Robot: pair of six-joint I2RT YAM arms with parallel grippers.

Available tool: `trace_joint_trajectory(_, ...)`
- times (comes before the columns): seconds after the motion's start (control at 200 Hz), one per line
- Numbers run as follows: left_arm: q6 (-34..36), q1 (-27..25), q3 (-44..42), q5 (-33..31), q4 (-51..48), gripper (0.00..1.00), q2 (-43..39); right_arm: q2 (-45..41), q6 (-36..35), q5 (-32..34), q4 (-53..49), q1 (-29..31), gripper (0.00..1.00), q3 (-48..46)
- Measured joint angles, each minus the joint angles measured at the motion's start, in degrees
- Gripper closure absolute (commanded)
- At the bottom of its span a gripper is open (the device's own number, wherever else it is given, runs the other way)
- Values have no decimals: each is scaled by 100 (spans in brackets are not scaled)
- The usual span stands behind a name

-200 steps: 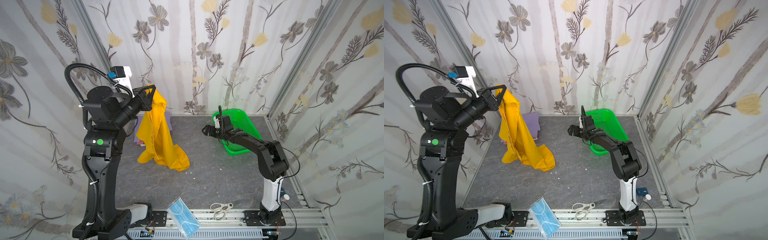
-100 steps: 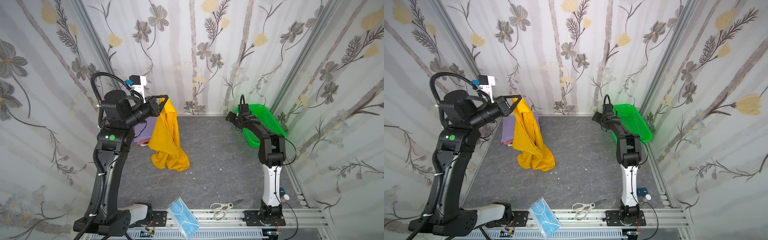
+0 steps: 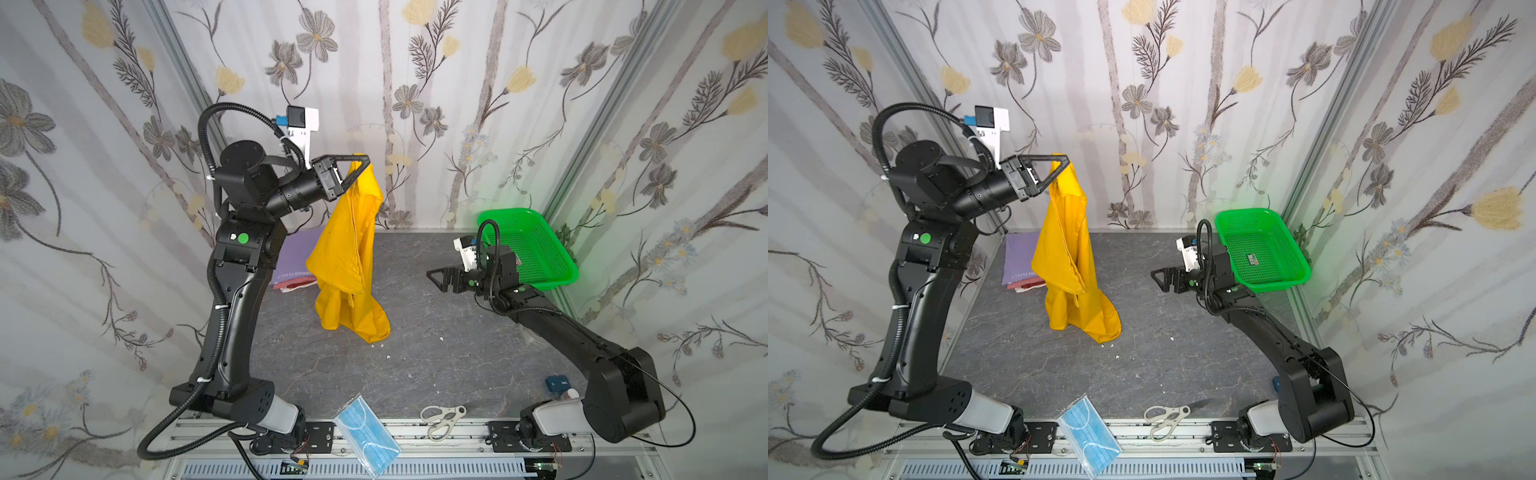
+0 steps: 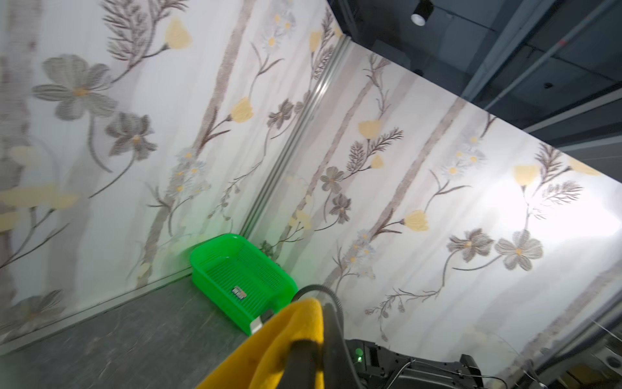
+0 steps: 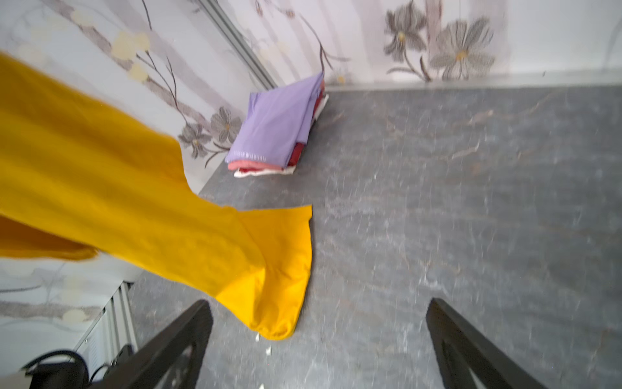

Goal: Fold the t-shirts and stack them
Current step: 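Lower the hanging shirt with the left gripper while the right gripper grasps its hem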

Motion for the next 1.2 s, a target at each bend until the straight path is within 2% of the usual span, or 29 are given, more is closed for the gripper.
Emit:
trace_joint_trajectory(0.155,-870,-332,1102,647,800,100,835,-321,87,7,216,251,1,-896)
trace_joint_trajectory(0.27,-1215,-328,1292,774,1132,100,935,-664,216,293,219,205,1,-1425)
trace_joint_trajectory(0.47,-1384,-184,1502,802,1134,100,1045,-1097,238,721,192,31,0,-1480)
trace_joint_trajectory(0.545,-1250,92,702,726,992,100,658,-1338,291,953,138,28,0,-1567)
trace_joint_trajectory(0.63,-1060,608,-1329,435,1088,100,-229,-1624,306,1182,55,28,0,-1759)
trace_joint_trajectory(0.69,-946,960,-2430,203,999,100,-619,-1740,345,1427,-15,15,0,-1893)
trace_joint_trajectory(0.794,-597,1384,-3580,-275,579,100,-870,-1683,385,1727,-330,-4,1,-1937)
trace_joint_trajectory(0.939,-221,1648,-4616,-686,208,100,-1123,-1495,446,1884,-721,564,6,-1930)
trace_joint_trajectory(1.079,39,1840,-5003,-933,24,100,-1169,-1198,662,1982,-752,1740,15,-1906)
trace_joint_trajectory(1.199,109,1947,-5174,-988,31,100,-1172,-328,890,1902,-686,2662,21,-1416)
